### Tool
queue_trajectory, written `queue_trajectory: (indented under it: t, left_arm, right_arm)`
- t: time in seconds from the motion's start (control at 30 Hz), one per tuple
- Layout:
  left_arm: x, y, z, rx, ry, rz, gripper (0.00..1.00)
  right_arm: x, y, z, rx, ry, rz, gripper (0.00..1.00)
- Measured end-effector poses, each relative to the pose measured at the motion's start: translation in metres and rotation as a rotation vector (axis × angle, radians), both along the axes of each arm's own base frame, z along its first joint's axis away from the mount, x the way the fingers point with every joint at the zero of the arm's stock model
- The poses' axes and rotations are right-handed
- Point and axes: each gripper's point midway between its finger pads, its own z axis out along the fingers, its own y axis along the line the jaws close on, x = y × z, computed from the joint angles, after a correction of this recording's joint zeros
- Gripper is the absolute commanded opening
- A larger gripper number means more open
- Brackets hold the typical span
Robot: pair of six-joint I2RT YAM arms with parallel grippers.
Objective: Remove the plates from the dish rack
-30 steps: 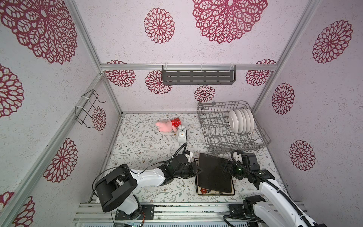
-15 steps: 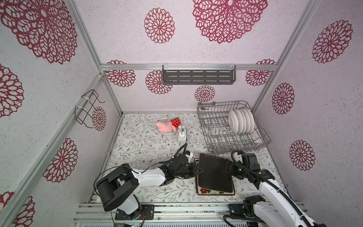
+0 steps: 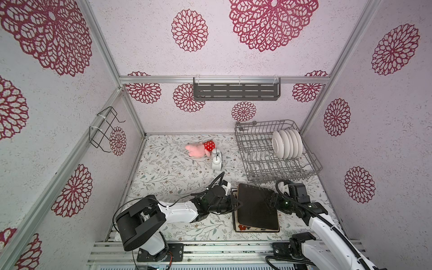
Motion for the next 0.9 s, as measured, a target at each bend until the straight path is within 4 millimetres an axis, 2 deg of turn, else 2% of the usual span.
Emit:
queue_trajectory:
  t: [0.43,0.9]
  left_arm:
    - [-0.01,-0.001,-0.007,0.032,0.006,-0.014,0.19]
    - [-0.015,0.003,-0.017,0.073,0.023,-0.023,0.26]
  right_arm:
    - [-0.003,-0.002,-0.002,-0.011,0.014,-0.006,0.6]
    - [0.0,0.001,0.001,0.004,-0.003,0.001,0.6]
